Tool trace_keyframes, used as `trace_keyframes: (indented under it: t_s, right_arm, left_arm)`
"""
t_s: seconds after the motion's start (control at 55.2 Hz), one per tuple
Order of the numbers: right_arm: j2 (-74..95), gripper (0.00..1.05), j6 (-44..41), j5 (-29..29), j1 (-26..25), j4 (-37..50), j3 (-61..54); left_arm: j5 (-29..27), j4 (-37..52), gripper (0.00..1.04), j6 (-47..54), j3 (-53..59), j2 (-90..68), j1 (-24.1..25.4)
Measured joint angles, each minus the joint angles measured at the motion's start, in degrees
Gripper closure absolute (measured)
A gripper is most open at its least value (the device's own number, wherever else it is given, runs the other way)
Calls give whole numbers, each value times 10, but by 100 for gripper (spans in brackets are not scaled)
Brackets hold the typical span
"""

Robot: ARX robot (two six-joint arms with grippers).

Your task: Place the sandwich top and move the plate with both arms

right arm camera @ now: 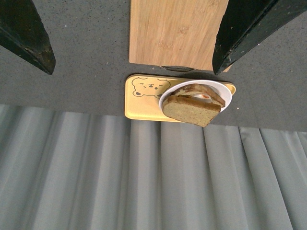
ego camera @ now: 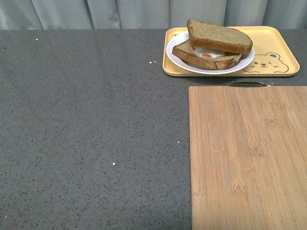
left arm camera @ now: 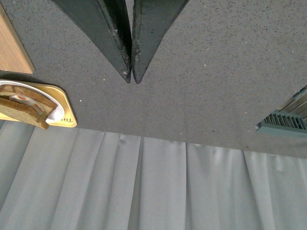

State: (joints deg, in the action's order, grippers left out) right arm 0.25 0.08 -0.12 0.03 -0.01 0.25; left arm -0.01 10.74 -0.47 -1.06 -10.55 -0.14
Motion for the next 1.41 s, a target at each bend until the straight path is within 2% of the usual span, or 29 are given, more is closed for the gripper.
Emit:
trace_keyframes:
  t_s: [0.054,0.127,0.29,0.597,0.652,0.833,1.412]
  right_arm:
    - [0,9,0,0,0,0,0]
    - [0,9,0,0,0,0,0]
    - [0,9,0,0,0,0,0]
    - [0,9,0,0,0,0,0]
    - [0,9,0,0,0,0,0]
    - [0,9,0,0,0,0,0]
    - [0,9,0,0,0,0,0]
  left_arm:
    - [0,-7,101,0,0,7,0]
    - [0,-98,101,0,0,79,0]
    - [0,-106,100,0,0,102,0]
    - [0,-106,45,0,0,103,0]
    - [0,-106,32,0,0,103,0]
    - [0,-106,5,0,0,103,0]
    - [0,-106,7,0,0,103,0]
